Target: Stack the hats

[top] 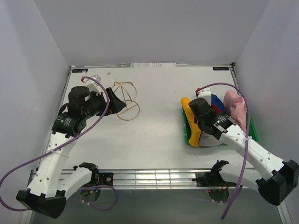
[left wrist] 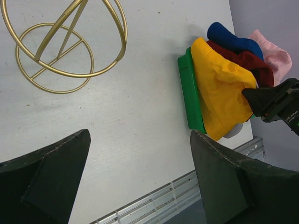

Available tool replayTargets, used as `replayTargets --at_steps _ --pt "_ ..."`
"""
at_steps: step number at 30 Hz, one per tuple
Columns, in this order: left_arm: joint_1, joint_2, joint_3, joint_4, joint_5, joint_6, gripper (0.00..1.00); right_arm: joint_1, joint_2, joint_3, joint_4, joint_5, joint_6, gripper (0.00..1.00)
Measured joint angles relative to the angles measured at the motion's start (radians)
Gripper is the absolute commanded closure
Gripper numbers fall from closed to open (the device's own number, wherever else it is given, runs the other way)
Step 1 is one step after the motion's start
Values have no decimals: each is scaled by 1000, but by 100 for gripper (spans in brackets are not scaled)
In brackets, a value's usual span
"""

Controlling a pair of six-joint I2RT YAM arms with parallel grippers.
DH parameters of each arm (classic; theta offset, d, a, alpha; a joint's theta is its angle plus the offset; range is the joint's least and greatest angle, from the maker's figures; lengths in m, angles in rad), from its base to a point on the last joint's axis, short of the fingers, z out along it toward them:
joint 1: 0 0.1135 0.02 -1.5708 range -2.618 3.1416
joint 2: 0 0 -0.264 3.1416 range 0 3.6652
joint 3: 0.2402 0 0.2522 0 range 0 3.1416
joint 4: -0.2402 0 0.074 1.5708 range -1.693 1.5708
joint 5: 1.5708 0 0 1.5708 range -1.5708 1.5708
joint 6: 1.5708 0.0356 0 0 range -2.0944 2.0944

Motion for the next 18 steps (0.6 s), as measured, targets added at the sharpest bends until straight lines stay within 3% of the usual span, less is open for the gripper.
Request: replayTargets --at_steps 5,9,18 --pt "0 0 0 0 0 0 2 -5 3 1 10 -15 -26 92" --pt "0 2 1 -1 0 2 2 -12 3 56 -4 -87 -44 92" --pt "0 22 53 -8 -1 5 4 -13 2 343 -6 -334 -95 92"
